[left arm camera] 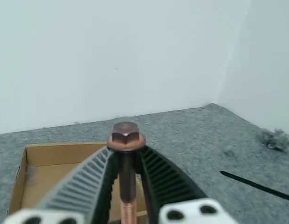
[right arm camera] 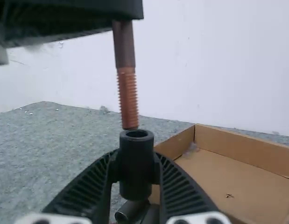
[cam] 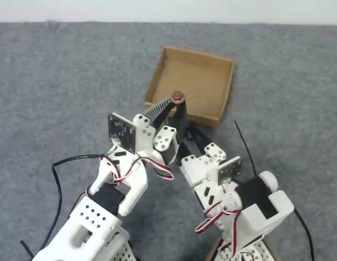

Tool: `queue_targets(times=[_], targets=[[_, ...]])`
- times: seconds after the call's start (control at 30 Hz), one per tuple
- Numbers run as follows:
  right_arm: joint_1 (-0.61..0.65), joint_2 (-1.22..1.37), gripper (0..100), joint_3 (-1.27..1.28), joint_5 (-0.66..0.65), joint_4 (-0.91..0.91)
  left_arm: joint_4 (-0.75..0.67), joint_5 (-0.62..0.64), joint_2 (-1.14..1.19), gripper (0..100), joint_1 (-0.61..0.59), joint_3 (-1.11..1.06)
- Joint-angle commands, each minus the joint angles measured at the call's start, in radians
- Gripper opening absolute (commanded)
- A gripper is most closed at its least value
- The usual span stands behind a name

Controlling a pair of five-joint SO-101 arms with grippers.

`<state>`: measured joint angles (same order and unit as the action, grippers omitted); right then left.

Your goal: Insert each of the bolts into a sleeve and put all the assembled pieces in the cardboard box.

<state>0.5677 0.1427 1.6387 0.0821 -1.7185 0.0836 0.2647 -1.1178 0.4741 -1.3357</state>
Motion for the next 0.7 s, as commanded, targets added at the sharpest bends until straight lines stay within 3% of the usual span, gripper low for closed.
queue_targets(times=[0.0, 0.67], targets=[[0.012, -0.004, 0.7, 0.021, -0.011, -0.024, -0.037, 0.011, -0.034, 1, -0.003, 0.004], [0.010, -0.004, 0.6, 0.021, -0.012, -0.024, -0.037, -0.031, -0.029, 1, 0.003, -0.012]])
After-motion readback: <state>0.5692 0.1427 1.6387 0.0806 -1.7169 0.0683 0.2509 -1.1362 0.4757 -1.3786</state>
